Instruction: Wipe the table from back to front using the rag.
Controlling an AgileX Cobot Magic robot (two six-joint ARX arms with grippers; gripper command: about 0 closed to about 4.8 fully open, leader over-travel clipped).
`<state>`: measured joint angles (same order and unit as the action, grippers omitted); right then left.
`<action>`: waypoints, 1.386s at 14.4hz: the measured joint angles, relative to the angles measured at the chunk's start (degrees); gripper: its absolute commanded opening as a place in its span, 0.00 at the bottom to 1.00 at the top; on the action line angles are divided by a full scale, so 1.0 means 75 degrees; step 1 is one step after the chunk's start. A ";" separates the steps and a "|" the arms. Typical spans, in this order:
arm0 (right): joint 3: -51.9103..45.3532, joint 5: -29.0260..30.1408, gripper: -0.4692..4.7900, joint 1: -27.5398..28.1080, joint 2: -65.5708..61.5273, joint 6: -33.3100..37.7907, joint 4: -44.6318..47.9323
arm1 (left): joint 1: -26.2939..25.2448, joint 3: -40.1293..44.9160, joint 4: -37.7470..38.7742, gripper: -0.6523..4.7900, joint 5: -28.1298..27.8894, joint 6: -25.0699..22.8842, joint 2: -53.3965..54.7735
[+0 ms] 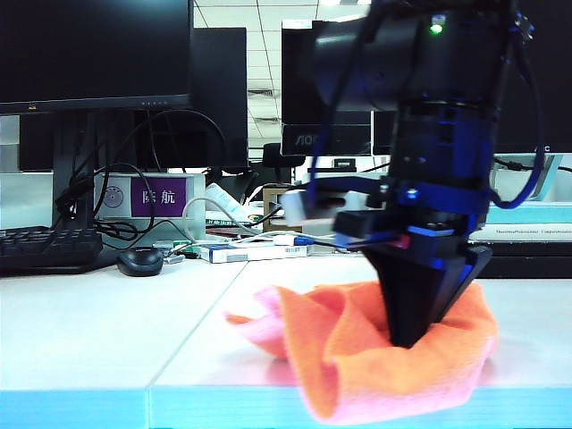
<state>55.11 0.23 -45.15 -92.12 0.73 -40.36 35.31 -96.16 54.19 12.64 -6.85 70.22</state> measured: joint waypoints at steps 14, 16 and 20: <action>0.0000 -0.0402 0.08 0.0017 -0.0041 0.1906 0.0111 | 0.0003 0.0000 0.0000 0.11 0.0000 0.0000 0.0000; 0.0044 -0.0178 0.08 0.0493 -0.0166 0.2022 0.0207 | 0.0000 0.0000 0.0003 0.11 0.0015 0.0000 0.0000; 0.0055 -0.0181 0.08 0.1361 -0.0216 0.2025 0.0676 | 0.0000 0.0000 0.0000 0.11 0.0038 0.0000 0.0000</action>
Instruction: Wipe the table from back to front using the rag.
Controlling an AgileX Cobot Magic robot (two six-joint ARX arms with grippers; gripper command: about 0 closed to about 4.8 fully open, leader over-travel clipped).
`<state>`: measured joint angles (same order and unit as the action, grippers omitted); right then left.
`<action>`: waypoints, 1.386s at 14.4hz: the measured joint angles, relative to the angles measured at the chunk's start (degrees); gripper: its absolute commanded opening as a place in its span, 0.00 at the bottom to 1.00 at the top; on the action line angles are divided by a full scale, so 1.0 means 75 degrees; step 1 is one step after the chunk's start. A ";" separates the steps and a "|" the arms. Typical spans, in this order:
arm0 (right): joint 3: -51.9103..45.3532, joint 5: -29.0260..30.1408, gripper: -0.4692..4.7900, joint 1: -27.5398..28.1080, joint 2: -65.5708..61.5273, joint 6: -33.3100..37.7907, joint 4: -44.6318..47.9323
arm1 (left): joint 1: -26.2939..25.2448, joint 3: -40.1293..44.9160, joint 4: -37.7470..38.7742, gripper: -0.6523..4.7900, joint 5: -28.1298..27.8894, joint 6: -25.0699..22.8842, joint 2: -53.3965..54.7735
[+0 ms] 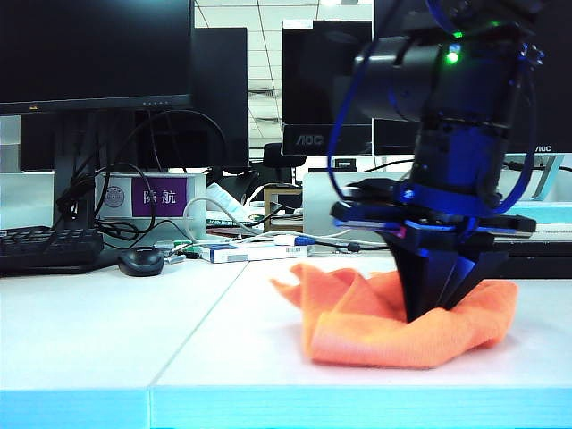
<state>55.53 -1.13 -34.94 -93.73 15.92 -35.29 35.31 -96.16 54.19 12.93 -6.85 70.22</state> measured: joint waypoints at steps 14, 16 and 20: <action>0.2072 -0.0854 0.08 0.0122 -0.1775 -0.0300 0.0160 | 0.0000 0.0000 0.0134 0.11 0.0143 0.0000 0.0000; 0.2294 -0.0822 0.08 0.0449 -0.1897 -0.0303 0.0321 | 0.0003 0.0000 0.0131 0.11 0.0146 0.0000 0.0000; 0.2346 -0.0848 0.08 0.1239 -0.1973 -0.0583 0.0697 | 0.0000 0.0000 0.0131 0.11 0.0152 0.0000 0.0000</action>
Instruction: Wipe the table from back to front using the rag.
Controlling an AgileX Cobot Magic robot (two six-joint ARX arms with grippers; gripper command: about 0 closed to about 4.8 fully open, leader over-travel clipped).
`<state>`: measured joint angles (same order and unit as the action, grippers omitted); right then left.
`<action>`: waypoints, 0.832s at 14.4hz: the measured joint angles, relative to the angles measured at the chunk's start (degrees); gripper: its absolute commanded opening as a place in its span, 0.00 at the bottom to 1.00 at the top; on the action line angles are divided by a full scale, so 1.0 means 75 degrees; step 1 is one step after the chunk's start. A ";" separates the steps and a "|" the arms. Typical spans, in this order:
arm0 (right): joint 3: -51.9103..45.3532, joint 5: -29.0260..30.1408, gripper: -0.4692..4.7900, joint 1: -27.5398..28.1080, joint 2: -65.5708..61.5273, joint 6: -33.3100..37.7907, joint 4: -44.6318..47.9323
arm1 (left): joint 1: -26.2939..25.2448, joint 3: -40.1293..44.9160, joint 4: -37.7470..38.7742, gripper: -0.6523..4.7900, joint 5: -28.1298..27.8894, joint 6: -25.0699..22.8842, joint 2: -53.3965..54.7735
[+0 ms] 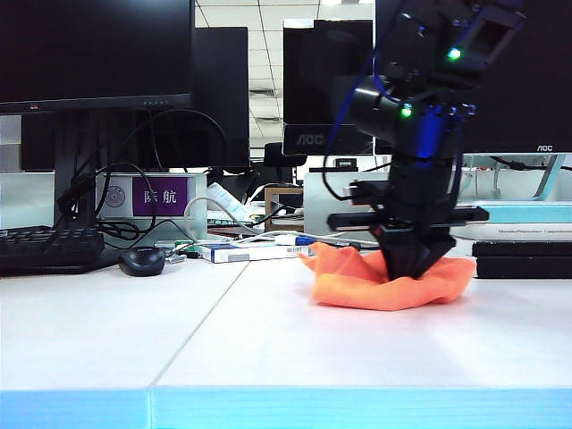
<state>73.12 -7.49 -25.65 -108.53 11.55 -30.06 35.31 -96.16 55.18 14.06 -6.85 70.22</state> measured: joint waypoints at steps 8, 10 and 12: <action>0.1556 -0.0265 0.08 0.0070 -0.1102 -0.0283 -0.0510 | 0.0003 0.0000 0.0000 0.11 0.0006 0.0003 0.0000; 0.1912 -0.0323 0.08 0.0073 -0.1370 -0.0347 -0.0545 | 0.0000 0.0000 0.0017 0.11 0.0006 0.0006 0.0000; 0.2221 -0.0318 0.08 0.0114 -0.1559 -0.0350 -0.0609 | 0.0003 0.0000 0.0090 0.11 0.0006 0.0006 0.0000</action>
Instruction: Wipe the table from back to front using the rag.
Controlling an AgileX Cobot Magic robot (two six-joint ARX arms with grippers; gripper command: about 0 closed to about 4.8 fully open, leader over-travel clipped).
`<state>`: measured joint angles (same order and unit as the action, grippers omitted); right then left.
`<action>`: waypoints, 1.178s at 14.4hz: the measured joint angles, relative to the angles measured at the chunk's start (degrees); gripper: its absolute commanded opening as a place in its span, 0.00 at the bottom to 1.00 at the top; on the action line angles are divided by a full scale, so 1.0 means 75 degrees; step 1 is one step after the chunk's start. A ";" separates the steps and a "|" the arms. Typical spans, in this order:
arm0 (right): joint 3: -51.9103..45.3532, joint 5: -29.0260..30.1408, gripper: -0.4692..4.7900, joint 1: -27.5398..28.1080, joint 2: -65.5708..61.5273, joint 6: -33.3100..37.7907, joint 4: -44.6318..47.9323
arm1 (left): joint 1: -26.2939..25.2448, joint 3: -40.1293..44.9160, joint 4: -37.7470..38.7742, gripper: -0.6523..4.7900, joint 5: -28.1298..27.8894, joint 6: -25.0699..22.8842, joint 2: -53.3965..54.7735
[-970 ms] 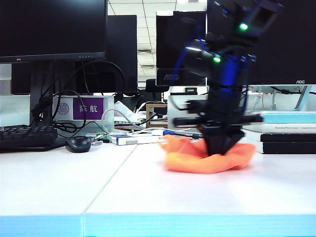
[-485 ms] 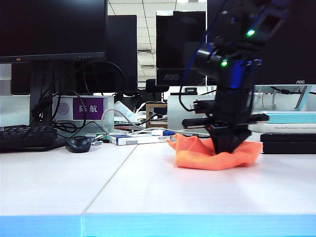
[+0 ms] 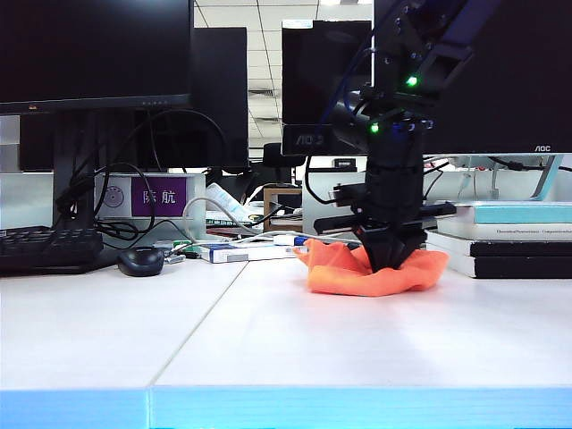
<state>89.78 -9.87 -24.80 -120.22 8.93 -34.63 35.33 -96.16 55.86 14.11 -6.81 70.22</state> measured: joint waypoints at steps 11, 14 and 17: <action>0.2031 0.0082 0.08 0.0338 -0.1241 -0.0379 -0.0510 | -0.0003 0.0000 0.0067 0.11 0.0003 0.0000 0.0000; 0.2678 0.0041 0.08 0.0376 -0.1635 -0.0597 -0.0682 | 0.0000 0.0000 0.0070 0.11 0.0003 0.0000 0.0000; 0.3104 -0.0047 0.08 0.0376 -0.1906 -0.0740 -0.0717 | 0.0000 0.0000 0.0073 0.11 0.0015 0.0003 0.0000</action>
<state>113.06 -10.22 -21.98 -134.52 3.38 -40.01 35.33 -96.16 56.40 14.22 -6.79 70.22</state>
